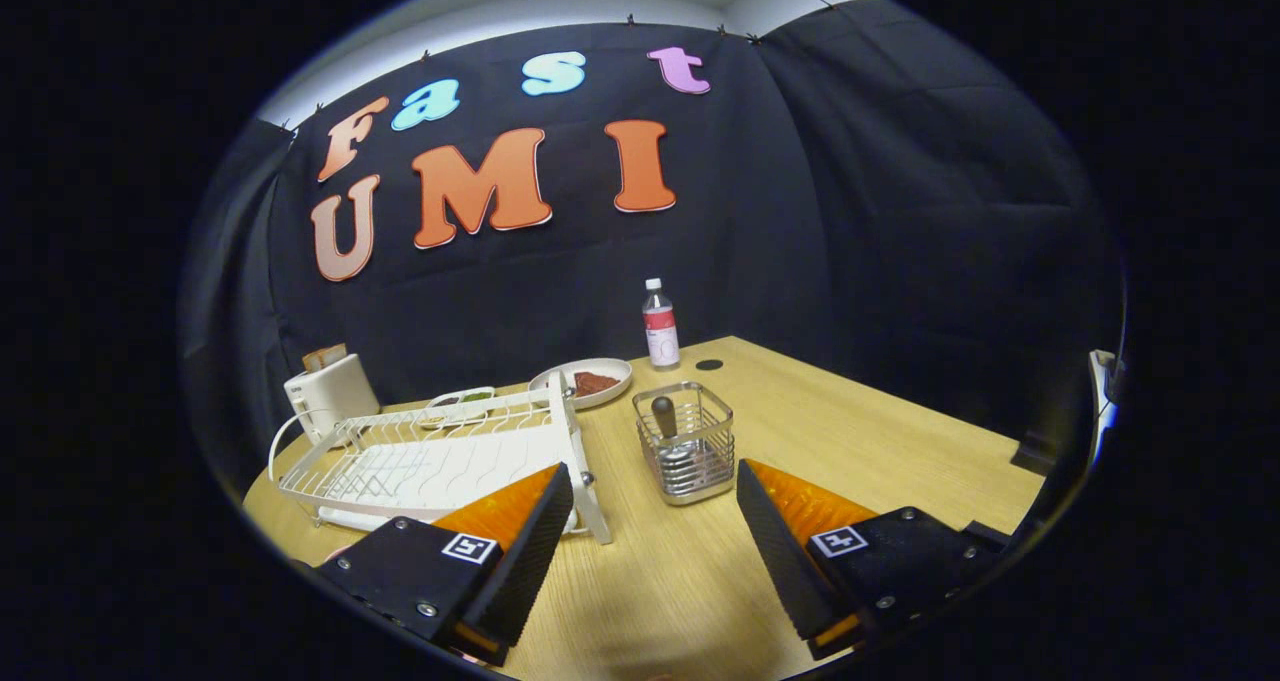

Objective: Take the plate from the dish rack, then take the spoon from the basket and place it into the plate.

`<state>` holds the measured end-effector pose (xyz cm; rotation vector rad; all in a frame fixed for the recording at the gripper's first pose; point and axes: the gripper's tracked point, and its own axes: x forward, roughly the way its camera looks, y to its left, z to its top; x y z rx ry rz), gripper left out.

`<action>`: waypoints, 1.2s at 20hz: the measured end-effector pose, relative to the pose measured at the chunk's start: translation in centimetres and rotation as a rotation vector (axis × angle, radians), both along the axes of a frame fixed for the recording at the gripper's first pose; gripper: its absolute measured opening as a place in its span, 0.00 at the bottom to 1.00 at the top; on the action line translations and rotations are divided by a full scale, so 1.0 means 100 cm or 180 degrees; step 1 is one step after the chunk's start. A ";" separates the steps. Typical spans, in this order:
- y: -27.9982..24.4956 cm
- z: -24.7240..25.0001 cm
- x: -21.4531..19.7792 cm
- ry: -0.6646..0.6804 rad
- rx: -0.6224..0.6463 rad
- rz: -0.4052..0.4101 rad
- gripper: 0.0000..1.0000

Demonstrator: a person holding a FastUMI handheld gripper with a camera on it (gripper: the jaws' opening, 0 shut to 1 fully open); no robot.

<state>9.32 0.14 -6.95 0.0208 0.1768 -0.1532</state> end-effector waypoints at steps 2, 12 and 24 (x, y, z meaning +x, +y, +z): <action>-0.007 0.007 0.015 -0.0145 -0.0159 -0.0051 0.98; -0.009 0.010 0.072 -0.0365 -0.0430 -0.0065 0.84; -0.009 -0.007 0.092 -0.0224 -0.0396 -0.0022 0.12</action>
